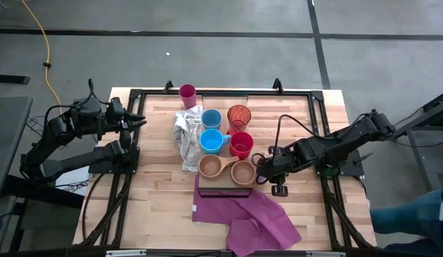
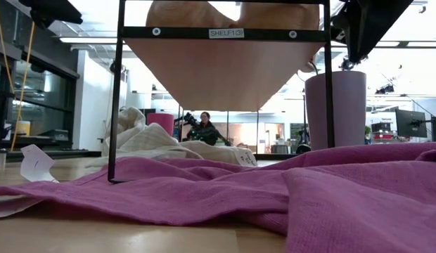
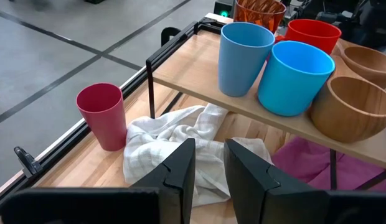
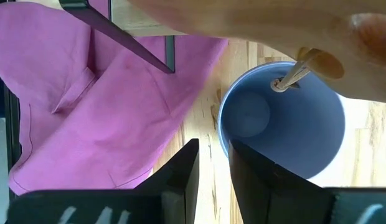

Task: Stack small to large cups/mugs on shelf
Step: Put the purple cup on the shelf

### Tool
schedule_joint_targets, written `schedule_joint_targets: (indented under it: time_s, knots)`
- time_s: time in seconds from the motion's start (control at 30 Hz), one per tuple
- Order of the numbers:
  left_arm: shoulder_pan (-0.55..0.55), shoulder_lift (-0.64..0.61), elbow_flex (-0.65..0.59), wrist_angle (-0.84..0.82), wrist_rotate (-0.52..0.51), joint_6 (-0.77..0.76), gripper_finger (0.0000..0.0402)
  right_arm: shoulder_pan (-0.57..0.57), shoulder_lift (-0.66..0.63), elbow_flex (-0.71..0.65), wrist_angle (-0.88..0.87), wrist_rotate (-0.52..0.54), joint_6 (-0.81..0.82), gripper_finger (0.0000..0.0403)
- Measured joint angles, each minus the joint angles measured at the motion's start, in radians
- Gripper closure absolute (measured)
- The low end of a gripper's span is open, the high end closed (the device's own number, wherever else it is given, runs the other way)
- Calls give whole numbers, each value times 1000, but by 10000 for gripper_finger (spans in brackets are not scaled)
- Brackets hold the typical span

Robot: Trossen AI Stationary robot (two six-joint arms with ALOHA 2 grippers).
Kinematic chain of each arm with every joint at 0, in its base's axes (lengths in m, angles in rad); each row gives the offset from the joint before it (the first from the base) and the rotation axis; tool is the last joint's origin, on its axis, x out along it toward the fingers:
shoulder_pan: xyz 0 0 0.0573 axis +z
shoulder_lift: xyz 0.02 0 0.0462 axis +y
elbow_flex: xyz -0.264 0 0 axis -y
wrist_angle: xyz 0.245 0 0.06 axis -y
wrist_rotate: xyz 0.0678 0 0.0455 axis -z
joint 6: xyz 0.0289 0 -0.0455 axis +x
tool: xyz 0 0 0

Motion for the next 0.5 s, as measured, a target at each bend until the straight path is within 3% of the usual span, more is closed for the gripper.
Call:
schedule_joint_targets:
  time_s: [0.3,0.5]
  knots:
    - [0,0,0,-1,0,2,328,-2,21,0,3,-30,0,323]
    - [0,0,0,-2,5,2,328,-2,41,0,11,-9,2,291]
